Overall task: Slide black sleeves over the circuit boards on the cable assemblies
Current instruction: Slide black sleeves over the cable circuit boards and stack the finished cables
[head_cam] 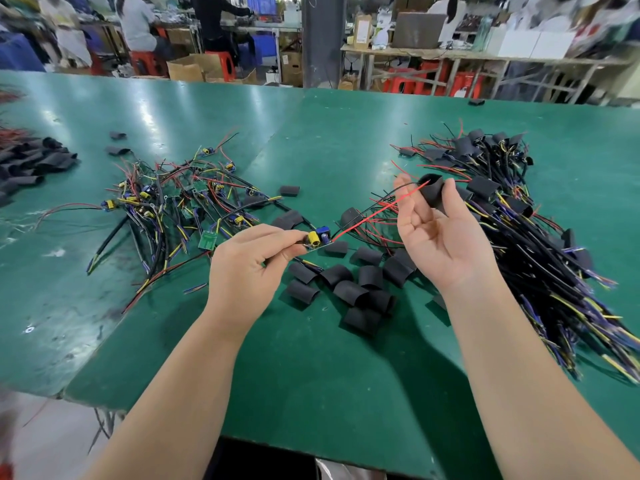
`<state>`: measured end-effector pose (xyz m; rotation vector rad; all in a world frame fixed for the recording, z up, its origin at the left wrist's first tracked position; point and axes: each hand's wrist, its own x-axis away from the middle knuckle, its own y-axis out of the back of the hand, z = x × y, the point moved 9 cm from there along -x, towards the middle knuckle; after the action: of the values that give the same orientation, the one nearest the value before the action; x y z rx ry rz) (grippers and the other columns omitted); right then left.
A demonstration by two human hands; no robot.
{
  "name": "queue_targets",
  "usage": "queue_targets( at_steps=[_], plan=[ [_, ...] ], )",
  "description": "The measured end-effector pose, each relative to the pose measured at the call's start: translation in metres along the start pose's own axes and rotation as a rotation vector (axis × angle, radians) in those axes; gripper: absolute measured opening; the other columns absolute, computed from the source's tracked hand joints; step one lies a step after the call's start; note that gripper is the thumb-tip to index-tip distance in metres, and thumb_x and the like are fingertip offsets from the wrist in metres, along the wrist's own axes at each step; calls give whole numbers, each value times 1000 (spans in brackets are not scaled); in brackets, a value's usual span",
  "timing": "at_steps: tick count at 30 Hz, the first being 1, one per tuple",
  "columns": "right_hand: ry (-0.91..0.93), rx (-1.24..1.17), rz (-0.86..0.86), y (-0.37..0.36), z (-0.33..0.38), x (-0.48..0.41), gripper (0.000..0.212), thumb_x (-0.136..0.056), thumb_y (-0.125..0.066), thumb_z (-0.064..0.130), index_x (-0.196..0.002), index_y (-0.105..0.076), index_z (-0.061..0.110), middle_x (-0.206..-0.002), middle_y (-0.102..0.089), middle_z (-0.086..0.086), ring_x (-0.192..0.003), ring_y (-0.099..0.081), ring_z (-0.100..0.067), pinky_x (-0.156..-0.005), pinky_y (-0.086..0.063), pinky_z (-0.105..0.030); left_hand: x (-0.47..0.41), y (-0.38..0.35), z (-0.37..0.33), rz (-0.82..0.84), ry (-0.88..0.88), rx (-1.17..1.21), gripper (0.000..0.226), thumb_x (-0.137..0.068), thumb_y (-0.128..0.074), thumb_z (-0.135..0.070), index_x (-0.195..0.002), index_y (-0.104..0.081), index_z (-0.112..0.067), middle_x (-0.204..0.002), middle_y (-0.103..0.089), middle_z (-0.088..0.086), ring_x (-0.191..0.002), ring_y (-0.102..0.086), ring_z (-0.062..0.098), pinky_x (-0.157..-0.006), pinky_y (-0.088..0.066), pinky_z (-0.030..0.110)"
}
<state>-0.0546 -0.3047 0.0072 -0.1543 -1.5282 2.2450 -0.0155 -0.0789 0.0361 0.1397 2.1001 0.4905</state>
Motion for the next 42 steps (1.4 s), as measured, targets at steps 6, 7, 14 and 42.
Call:
queue_targets(
  at_steps=[6, 7, 14, 42],
  plan=[
    [96, 305, -14, 7, 15, 2, 19, -95, -57, 27, -94, -61, 9, -87, -73, -11, -81, -72, -18, -66, -51, -18, 0, 1, 2, 7, 16, -27, 15, -85, -68, -16, -94, -77, -10, -86, -66, -11, -77, -60, 6, -69, -50, 27],
    [109, 342, -7, 6, 16, 3, 15, -95, -57, 26, -92, -61, 12, -86, -73, -9, -80, -71, -17, -68, -50, -18, 0, 1, 1, 11, 21, -21, 14, -84, -68, -15, -95, -77, -10, -86, -66, -11, -77, -61, 7, -70, -51, 27],
    [-56, 542, 192, -5, -35, 9, 19, -76, -62, 26, -92, -55, 19, -96, -74, -2, -81, -69, -11, -62, -50, -17, 1, -5, -3, -15, 75, 73, 15, -81, -70, -12, -95, -77, -11, -88, -62, -24, -80, -60, -7, -73, -46, 12],
    [118, 930, 316, -9, -50, 17, 34, -60, -78, 16, -92, -67, 12, -90, -74, -12, -80, -67, -23, -63, -53, -25, 1, -7, -14, 14, 11, -56, 12, -79, -74, -11, -91, -78, -13, -79, -72, -3, -70, -63, 16, -63, -51, 28]
  ],
)
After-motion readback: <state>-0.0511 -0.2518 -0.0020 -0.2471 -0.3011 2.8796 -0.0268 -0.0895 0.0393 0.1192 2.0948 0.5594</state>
